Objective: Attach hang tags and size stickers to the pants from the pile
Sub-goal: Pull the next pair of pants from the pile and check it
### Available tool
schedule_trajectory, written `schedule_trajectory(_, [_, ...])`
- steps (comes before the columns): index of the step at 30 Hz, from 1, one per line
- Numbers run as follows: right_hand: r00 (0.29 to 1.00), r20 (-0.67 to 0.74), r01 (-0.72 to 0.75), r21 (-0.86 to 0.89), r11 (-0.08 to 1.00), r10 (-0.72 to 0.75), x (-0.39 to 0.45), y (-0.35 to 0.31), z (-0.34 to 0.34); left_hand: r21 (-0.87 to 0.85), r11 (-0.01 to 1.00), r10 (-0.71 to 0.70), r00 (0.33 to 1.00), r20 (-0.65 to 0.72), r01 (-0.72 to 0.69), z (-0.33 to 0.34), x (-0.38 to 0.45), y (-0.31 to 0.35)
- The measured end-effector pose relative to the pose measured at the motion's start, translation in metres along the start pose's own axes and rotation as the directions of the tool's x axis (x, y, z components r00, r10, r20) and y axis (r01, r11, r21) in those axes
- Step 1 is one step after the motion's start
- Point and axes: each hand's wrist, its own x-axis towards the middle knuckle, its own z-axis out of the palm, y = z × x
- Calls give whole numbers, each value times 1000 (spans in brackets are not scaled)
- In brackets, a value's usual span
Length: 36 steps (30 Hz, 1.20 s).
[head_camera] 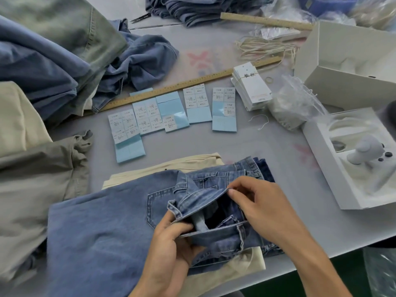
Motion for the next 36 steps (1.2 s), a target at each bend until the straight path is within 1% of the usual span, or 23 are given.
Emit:
schedule_trajectory(3, [985, -139, 93, -92, 991, -106, -7, -5, 10, 70, 997, -31, 998, 54, 27, 1, -1, 4])
schedule_trajectory(5, [936, -264, 190, -179, 965, -233, -12, -11, 17, 120, 992, -28, 999, 30, 25, 1, -2, 8])
schedule_trajectory(6, [904, -296, 249, -223, 942, -309, -15, -13, 19, 136, 991, -18, 1000, -10, 20, 2, -2, 12])
schedule_trajectory(8, [846, -281, 402, -218, 889, -452, -24, -11, 26, 170, 985, 14, 992, -127, 8, 3, -1, 17])
schedule_trajectory(10, [840, -222, 476, -140, 868, -496, -32, -5, 30, 257, 966, 61, 983, -174, -14, 4, 1, 20])
schedule_trajectory(11, [859, -193, 461, -111, 880, -474, -35, 0, 28, 302, 953, 87, 980, -180, -29, 7, 1, 21])
schedule_trajectory(12, [898, -156, 403, -76, 912, -411, -36, 4, 25, 332, 942, 111, 976, -190, -43, 10, 1, 22])
schedule_trajectory(14, [981, 9, 194, 26, 981, -194, -32, 8, 15, 361, 930, 142, 974, -177, -70, 14, 0, 22])
schedule_trajectory(15, [989, 99, 103, 44, 994, -107, -28, 10, 12, 368, 927, 149, 975, -166, -79, 15, 0, 22])
schedule_trajectory(16, [986, 151, 63, 34, 997, -67, -25, 12, 12, 376, 923, 149, 977, -155, -81, 16, -1, 21])
schedule_trajectory(19, [991, 120, 67, -3, 998, -66, -11, 13, 21, 400, 912, 142, 984, -105, -89, 14, -4, 21])
schedule_trajectory(20, [995, 90, 31, 57, 998, -36, -7, 12, 25, 414, 905, 147, 986, -84, -99, 13, -5, 22])
schedule_trajectory(21, [997, 70, -28, 165, 986, 17, -4, 9, 27, 429, 897, 154, 986, -65, -112, 12, -6, 23])
schedule_trajectory(23, [988, 82, -151, 374, 915, 129, 1, 6, 27, 477, 867, 187, 982, -34, -148, 9, -7, 26])
schedule_trajectory(25, [969, 194, -234, 515, 825, 154, 3, 5, 27, 539, 818, 270, 961, -53, -201, 4, -6, 33])
schedule_trajectory(27, [944, 298, -308, 651, 694, 139, 1, 5, 28, 679, 683, 418, 906, -60, -270, -4, -3, 40])
schedule_trajectory(28, [936, 318, -340, 709, 617, 151, 1, 4, 27, 730, 614, 477, 878, -40, -300, -10, 0, 43])
schedule_trajectory(30, [927, 328, -375, 778, 505, 183, 1, 5, 25, 791, 531, 517, 856, -19, -303, -16, 2, 45])
schedule_trajectory(31, [922, 337, -386, 787, 482, 188, 1, 5, 24, 821, 483, 535, 845, -1, -305, -18, 2, 45])
schedule_trajectory(33, [917, 351, -399, 779, 483, 191, 2, 7, 26, 876, 360, 590, 805, 52, -321, -21, 3, 46])
schedule_trajectory(34, [917, 353, -398, 777, 488, 187, 3, 7, 27, 889, 319, 613, 787, 72, -330, -21, 3, 47])
schedule_trajectory(35, [918, 353, -395, 779, 486, 180, 4, 6, 28, 885, 316, 628, 775, 75, -341, -20, 5, 48])
schedule_trajectory(36, [918, 357, -395, 782, 483, 173, 5, 4, 29, 867, 345, 626, 776, 74, -360, -19, 7, 50])
